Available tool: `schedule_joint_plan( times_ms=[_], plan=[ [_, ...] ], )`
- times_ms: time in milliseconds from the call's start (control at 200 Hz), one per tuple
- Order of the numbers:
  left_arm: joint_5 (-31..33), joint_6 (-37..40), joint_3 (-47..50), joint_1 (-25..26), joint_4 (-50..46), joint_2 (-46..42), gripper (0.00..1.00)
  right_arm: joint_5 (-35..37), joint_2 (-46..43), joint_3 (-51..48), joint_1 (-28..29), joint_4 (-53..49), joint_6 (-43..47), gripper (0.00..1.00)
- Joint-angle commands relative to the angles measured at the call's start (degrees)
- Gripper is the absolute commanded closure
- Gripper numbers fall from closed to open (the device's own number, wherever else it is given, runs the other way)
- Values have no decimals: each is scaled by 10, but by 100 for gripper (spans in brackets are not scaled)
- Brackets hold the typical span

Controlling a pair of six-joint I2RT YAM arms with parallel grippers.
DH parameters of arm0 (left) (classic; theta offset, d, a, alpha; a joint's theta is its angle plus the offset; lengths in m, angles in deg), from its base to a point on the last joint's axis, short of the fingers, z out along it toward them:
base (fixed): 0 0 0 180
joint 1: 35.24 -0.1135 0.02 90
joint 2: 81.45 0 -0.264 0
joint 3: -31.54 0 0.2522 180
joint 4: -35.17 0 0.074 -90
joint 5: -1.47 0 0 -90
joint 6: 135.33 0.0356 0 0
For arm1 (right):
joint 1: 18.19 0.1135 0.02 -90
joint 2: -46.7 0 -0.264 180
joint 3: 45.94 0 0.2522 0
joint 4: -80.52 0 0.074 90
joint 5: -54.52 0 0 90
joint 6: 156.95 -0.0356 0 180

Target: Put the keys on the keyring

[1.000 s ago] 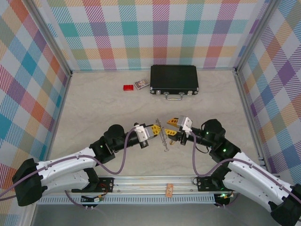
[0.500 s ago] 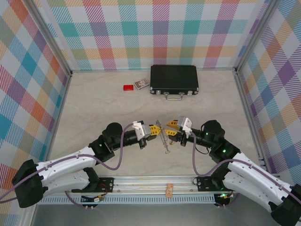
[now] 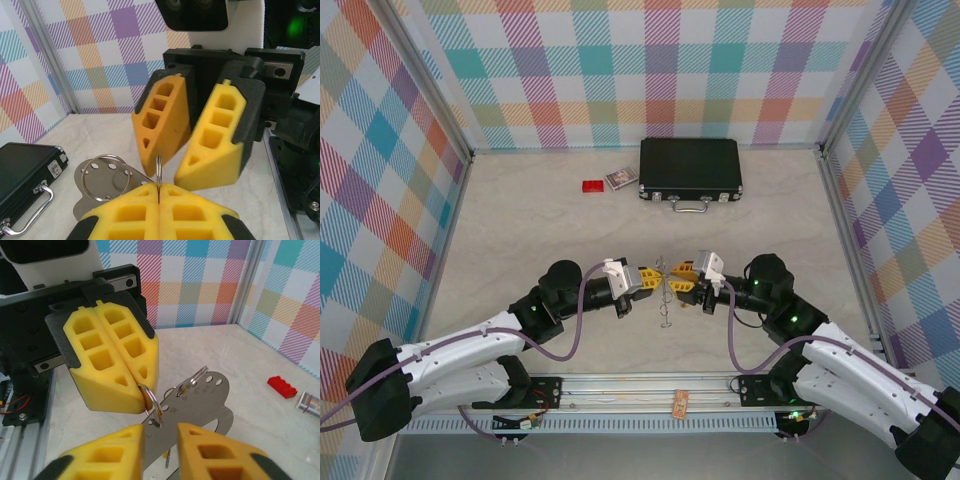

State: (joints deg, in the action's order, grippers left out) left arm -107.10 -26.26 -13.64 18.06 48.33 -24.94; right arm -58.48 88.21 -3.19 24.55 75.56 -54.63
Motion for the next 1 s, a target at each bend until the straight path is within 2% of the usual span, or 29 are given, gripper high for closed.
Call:
schedule_joint_plan(
  times_ms=[0,175,335,520,640,685,860,1000],
  plan=[
    [5,3,-21,-6,7,-10,100,23,-9,22,2,-11,-18,73],
    [35,-7,-25,-8,-9,-5,100,175,-13,27,-2,-86,-122,74],
    [54,-31,-13,-20,1,-3,100,214,20,35,-16,-166,-209,75],
    [57,-52,14,-35,26,-4,100,214,77,38,-42,-221,-276,73],
    [53,-58,21,-40,34,-5,100,186,117,38,-72,-240,-295,75],
    [51,-59,23,-42,37,-5,100,179,133,38,-82,-244,-299,78],
    [42,-66,33,-45,49,-2,100,132,200,38,-117,-233,-305,77],
    [40,-69,39,-46,59,-5,100,114,272,84,-127,-275,-280,78]
  ],
)
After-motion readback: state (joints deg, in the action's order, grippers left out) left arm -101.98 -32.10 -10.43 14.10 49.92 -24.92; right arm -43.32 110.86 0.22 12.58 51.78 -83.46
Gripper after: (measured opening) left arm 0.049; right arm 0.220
